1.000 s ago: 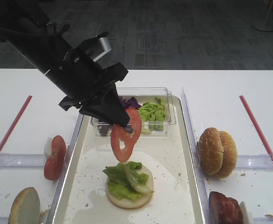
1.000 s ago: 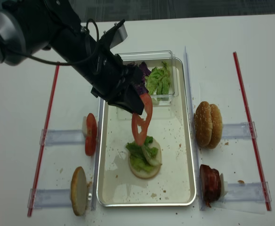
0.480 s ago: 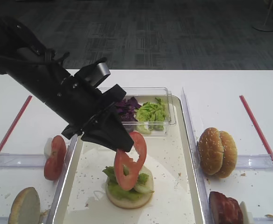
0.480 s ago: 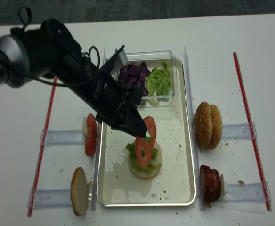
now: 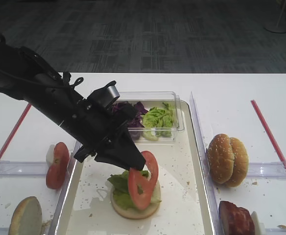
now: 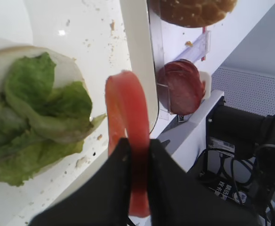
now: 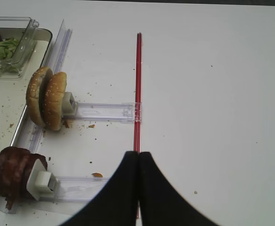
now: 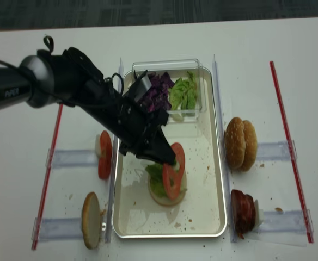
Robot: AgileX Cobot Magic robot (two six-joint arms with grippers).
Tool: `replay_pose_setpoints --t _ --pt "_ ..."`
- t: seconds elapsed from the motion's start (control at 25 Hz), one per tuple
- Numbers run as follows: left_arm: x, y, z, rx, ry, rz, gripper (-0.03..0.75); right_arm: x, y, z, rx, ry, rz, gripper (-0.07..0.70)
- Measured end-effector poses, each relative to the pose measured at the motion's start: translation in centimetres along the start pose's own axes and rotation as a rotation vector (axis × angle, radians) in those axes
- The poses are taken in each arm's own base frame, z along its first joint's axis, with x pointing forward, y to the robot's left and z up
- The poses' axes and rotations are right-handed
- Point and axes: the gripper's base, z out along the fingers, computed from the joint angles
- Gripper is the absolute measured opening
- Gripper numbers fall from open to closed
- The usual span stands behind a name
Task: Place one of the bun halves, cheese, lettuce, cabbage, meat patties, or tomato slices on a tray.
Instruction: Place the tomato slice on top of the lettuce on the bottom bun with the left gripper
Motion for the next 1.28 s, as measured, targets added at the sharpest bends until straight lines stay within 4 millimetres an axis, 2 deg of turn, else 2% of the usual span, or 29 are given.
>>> replay_pose_setpoints --t 0.32,0.64,1.28 --pt "0.2 0.5 0.1 -0.039 0.027 0.024 0.047 0.0 0.0 0.0 0.000 0.000 0.000 0.036" --pt "-0.1 1.9 1.2 -0.041 0.060 -0.002 0.047 0.0 0.0 0.0 0.000 0.000 0.000 0.036" --pt "-0.1 2.2 1.3 -0.046 0.071 0.014 0.047 0.0 0.0 0.0 0.000 0.000 0.000 0.036"
